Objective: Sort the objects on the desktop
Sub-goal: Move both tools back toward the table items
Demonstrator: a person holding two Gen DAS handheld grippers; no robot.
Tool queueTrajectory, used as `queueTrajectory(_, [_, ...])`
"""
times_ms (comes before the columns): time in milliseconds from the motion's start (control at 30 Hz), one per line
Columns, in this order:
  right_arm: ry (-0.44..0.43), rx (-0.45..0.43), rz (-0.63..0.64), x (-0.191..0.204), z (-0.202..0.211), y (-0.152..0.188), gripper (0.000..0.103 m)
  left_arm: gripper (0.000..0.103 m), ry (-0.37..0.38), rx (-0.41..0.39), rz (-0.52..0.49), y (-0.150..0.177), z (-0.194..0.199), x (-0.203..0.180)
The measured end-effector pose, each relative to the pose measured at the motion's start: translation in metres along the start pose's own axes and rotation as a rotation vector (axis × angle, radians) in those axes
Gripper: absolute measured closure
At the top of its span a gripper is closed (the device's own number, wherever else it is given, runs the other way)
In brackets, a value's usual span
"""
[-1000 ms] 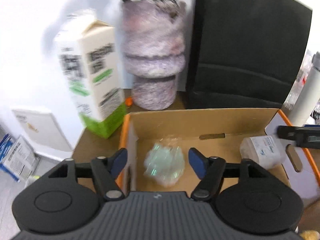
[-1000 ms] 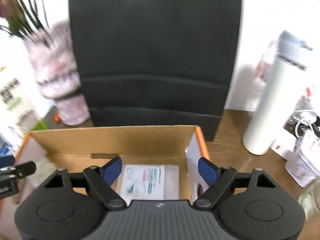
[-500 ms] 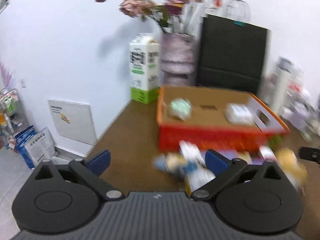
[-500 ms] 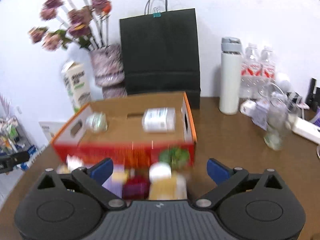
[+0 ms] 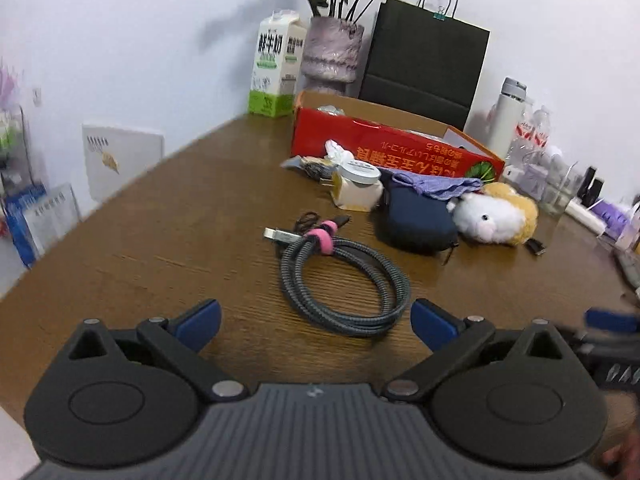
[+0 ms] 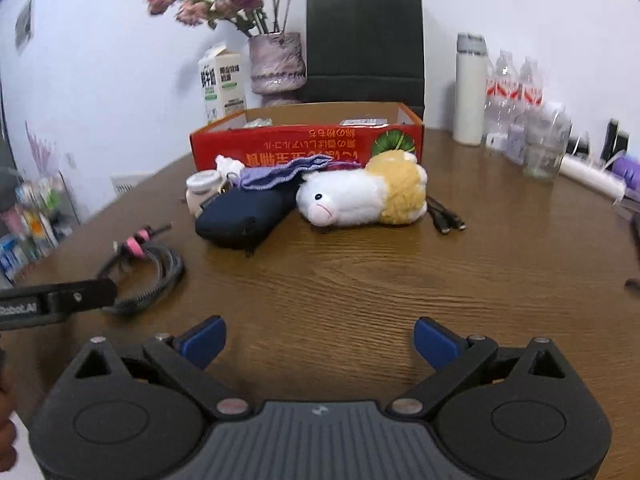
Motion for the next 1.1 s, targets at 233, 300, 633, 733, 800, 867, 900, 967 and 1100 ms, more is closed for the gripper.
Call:
queueTrajectory(233, [-0.021, -0.021, -0.100, -0.015, 0.002, 0.003, 0.002, 0.000, -0.043, -0.018, -0.055, 0.007, -0.006, -0.003])
queueTrajectory(300, [-0.037, -0.023, -0.122, -0.018, 0.002, 0.002, 0.002, 0.000, -0.045, 0.004, -0.047, 0.008, -0.009, -0.002])
queueTrajectory(633, [-0.052, -0.022, -0.118, -0.017, 0.000, 0.004, 0.002, 0.000, -0.060, -0.010, -0.064, 0.012, -0.006, -0.004])
queueTrajectory(733, [-0.073, -0.017, -0.135, -0.019, 0.000, 0.004, 0.002, 0.000, -0.068, -0.017, -0.089, 0.012, -0.005, -0.008])
queueTrajectory(800, [-0.084, -0.015, -0.150, -0.021, 0.000, 0.004, 0.002, 0.000, -0.097, -0.019, -0.121, 0.012, -0.005, -0.010])
queueTrajectory(867, [-0.095, -0.011, -0.164, -0.022, -0.001, 0.004, 0.002, 0.000, -0.116, -0.029, -0.136, 0.013, -0.004, -0.012])
queueTrajectory(900, [-0.097, -0.007, -0.169, -0.023, -0.003, 0.003, 0.002, 0.000, -0.112, -0.034, -0.138, 0.014, -0.004, -0.012])
queueTrajectory(967, [-0.104, 0.003, -0.176, -0.023, -0.005, 0.003, 0.002, 0.000, -0.107, -0.049, -0.141, 0.015, -0.002, -0.012])
queueTrajectory(1100, [-0.116, 0.008, -0.192, -0.024, -0.004, 0.004, 0.002, 0.000, -0.080, -0.015, -0.109, 0.013, -0.006, -0.007])
Point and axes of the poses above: each gripper's, at about its wrist camera, not at the fingertips, and z roughly against the way its jaws point, x to its left, y to its underside, the point moved 4 cm from there along -z, roughly the way its jaws point, and after that the axes turned 6 degrees about -z, right-handed, at the moved point
